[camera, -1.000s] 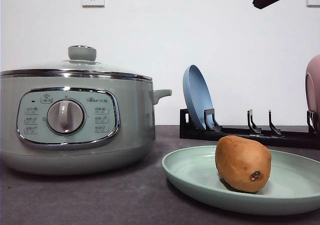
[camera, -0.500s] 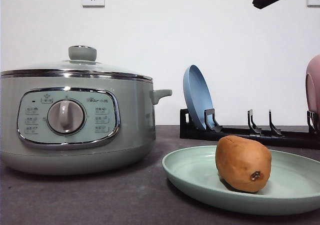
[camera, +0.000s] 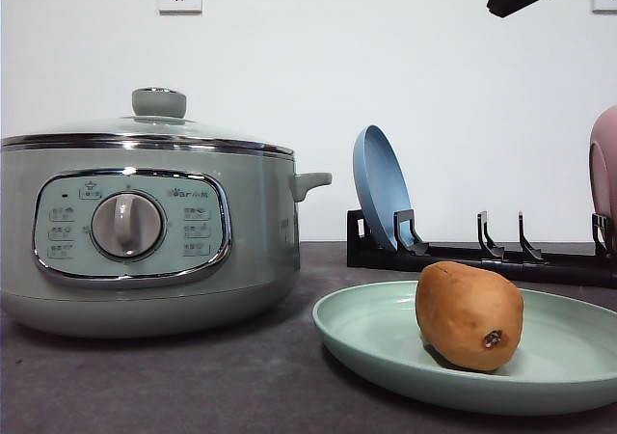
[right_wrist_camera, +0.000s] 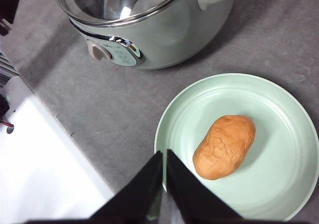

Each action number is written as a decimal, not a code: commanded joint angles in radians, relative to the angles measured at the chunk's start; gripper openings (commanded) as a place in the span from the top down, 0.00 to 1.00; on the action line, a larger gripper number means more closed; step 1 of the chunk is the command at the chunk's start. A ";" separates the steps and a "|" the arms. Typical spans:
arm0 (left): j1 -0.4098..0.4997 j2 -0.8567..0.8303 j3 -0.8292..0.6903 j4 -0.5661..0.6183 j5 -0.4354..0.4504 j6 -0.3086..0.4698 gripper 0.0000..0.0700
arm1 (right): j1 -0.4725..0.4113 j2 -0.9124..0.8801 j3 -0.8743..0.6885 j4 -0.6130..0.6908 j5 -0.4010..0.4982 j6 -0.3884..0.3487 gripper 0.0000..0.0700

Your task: Transfer potato from steamer to green plate

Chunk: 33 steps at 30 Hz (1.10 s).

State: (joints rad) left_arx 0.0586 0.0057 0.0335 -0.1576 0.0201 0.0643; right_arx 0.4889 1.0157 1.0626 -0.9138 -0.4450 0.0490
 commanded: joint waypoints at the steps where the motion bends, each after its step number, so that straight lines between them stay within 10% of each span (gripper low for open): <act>1: 0.002 -0.003 -0.009 0.015 -0.007 -0.002 1.00 | 0.005 0.007 0.017 0.009 0.000 -0.009 1.00; 33: 0.002 -0.003 -0.021 -0.029 -0.006 -0.002 1.00 | 0.005 0.007 0.017 0.010 0.000 -0.009 1.00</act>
State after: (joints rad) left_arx 0.0586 0.0051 0.0322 -0.1821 0.0170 0.0639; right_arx 0.4889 1.0157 1.0626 -0.9118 -0.4450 0.0490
